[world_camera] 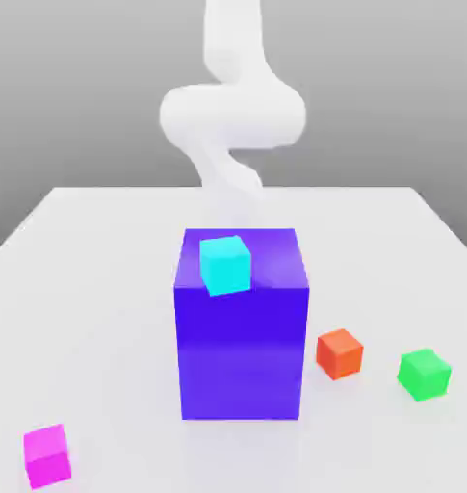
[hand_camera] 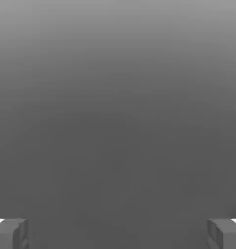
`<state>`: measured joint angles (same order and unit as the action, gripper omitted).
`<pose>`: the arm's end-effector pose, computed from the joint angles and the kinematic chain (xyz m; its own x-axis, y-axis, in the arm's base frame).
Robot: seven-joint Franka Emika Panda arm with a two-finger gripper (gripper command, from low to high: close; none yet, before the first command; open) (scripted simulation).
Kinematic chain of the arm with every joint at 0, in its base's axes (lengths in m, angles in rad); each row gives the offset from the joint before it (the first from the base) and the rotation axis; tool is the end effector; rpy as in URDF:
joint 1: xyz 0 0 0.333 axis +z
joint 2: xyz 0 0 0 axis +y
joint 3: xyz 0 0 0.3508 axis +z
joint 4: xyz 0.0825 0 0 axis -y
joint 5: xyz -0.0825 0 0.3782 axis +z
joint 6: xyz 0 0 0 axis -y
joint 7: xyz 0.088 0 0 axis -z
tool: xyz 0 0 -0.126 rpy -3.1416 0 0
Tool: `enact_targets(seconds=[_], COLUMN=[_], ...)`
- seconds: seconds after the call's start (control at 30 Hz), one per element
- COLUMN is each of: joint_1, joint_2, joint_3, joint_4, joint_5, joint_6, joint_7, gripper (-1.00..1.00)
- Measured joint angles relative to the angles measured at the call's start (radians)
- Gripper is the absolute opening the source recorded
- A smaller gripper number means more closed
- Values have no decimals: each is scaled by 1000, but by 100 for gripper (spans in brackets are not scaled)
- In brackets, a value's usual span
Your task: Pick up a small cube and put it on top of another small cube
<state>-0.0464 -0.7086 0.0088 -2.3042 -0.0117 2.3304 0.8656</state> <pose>0.3640 -0.0128 0.6916 0.4509 -0.7722 0.4478 -0.5905 -0.6342 -0.4991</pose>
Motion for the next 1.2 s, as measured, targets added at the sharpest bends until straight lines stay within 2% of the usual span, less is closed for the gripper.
enact_targets(seconds=[0.33,0.57,0.73,0.9,1.07,1.1,1.2], joint_1=[-162,-241,-296,-333,-360,-363,-363], joint_2=[369,623,803,983,1164,1192,1192], joint_3=[8,-29,-53,-73,-59,-56,-56], joint_4=[-17,-28,-37,-46,-21,-15,-15], joint_5=[-52,-68,-41,32,75,77,77], joint_6=[122,207,269,330,449,471,472], joint_7=[267,438,532,594,596,594,594], gripper=[0,0,0,0,0,-100,-100])
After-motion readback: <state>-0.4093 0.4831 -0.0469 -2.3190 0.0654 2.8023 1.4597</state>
